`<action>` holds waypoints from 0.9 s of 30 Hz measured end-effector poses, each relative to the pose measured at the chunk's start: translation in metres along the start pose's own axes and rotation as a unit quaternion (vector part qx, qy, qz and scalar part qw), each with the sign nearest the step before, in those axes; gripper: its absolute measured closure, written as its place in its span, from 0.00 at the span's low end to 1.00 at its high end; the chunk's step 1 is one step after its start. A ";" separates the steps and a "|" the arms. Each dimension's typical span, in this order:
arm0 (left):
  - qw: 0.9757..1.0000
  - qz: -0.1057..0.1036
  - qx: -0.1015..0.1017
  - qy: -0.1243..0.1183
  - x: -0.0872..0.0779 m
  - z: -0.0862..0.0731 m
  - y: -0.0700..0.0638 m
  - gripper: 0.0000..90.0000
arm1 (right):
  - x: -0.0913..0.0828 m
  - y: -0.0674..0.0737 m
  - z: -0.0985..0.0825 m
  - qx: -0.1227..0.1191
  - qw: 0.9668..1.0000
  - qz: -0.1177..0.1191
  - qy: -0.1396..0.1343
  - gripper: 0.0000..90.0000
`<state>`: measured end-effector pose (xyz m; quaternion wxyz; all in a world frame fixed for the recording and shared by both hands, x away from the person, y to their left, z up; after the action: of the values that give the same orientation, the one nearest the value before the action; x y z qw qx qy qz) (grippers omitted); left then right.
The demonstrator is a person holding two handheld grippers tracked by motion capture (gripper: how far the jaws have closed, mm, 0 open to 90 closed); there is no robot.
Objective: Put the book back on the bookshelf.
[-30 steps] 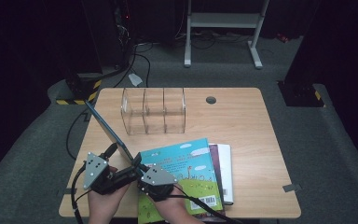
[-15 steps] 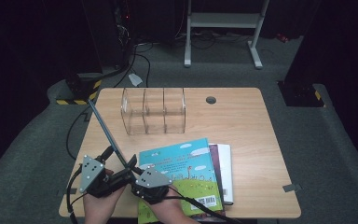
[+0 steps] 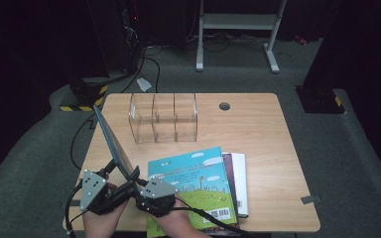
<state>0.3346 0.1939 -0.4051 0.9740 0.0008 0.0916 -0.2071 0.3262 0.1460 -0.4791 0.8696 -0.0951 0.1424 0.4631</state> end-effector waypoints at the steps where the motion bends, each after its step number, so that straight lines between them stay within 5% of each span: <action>1: 1.000 0.000 0.000 0.000 -0.001 0.000 0.001 0.32 | 0.001 0.001 -0.001 0.003 1.000 0.002 0.002 0.68; 11: 1.000 0.008 0.002 0.000 -0.006 -0.002 0.005 0.34 | 0.005 0.003 -0.007 0.017 1.000 0.016 0.021 0.62; 27: 0.999 0.024 0.023 0.001 -0.008 -0.004 0.009 0.47 | 0.003 0.008 -0.010 0.007 0.999 0.034 0.027 0.60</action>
<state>0.3301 0.2060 -0.4075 0.9784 0.0260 0.0877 -0.1856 0.3191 0.1495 -0.4900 0.8496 -0.0968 0.1726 0.4889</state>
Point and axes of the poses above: each handheld gripper's, and its own axes: x roughly forward along the jaws, z roughly out of its top, y roughly to its left, the point moved 10 cm from there along x, roughly forward along the jaws, and after that the axes turned 5 degrees about -z, right-handed, at the moved point
